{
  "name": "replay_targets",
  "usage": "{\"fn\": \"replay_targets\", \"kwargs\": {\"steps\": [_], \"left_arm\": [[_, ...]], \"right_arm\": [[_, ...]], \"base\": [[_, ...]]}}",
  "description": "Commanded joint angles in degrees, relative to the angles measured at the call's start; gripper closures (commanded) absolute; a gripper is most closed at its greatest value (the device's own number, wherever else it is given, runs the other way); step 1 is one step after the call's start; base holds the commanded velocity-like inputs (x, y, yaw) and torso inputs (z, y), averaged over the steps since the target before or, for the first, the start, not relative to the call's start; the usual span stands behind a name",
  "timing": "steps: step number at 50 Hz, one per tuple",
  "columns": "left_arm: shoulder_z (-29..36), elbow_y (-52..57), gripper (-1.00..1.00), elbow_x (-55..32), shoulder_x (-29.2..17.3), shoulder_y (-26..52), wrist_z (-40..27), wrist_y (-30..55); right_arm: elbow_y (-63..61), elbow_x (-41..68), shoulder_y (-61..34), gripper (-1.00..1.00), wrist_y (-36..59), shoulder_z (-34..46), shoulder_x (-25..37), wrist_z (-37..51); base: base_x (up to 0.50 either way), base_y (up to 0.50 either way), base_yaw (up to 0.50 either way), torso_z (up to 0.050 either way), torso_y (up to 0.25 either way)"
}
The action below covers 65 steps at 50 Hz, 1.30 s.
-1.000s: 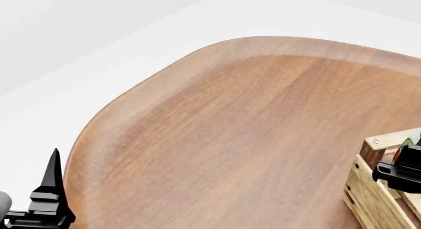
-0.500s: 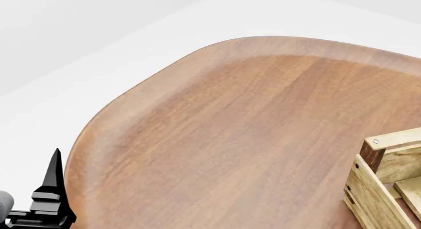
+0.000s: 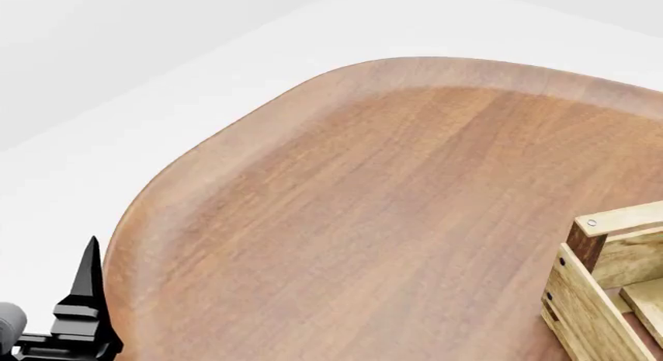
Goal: Pick up the salad dressing and put it in the tray.
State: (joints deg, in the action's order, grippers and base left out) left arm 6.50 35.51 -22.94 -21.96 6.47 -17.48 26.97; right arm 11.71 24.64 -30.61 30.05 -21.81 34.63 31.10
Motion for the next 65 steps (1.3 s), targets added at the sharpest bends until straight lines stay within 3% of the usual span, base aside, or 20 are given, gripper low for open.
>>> {"fn": "replay_targets", "kwargs": {"steps": [1, 34, 63, 64, 65], "left_arm": [[0.40, -0.32, -1.00, 0.38, -0.12, 0.03, -0.18, -0.43], [0.97, -0.57, -1.00, 0.32, -0.50, 0.16, -0.63, -0.87], [1.71, -0.60, -1.00, 0.53, -0.93, 0.28, -1.07, -0.98], [1.71, -0.60, -1.00, 0.51, -0.94, 0.28, -1.09, -0.96], [1.72, -0.65, -1.00, 0.49, -0.93, 0.26, -1.10, -0.99]], "right_arm": [[15.43, -4.98, -3.70, 1.00, -6.53, 1.45, 0.17, -1.25], [62.20, -11.16, -15.98, 1.00, -36.73, 5.51, -0.97, -11.52], [63.20, -16.81, -13.25, 1.00, -38.49, -1.39, -2.85, -12.52], [63.21, -17.03, -12.99, -1.00, -38.76, -1.57, -2.99, -12.66], [63.21, -17.35, -12.86, -1.00, -39.06, -1.63, -3.07, -12.88]], "base": [[0.00, 0.00, 0.00, 0.000, 0.000], [0.00, 0.00, 0.00, 0.000, 0.000], [0.00, 0.00, 0.00, 0.000, 0.000], [0.00, 0.00, 0.00, 0.000, 0.000], [0.00, 0.00, 0.00, 0.000, 0.000]]}}
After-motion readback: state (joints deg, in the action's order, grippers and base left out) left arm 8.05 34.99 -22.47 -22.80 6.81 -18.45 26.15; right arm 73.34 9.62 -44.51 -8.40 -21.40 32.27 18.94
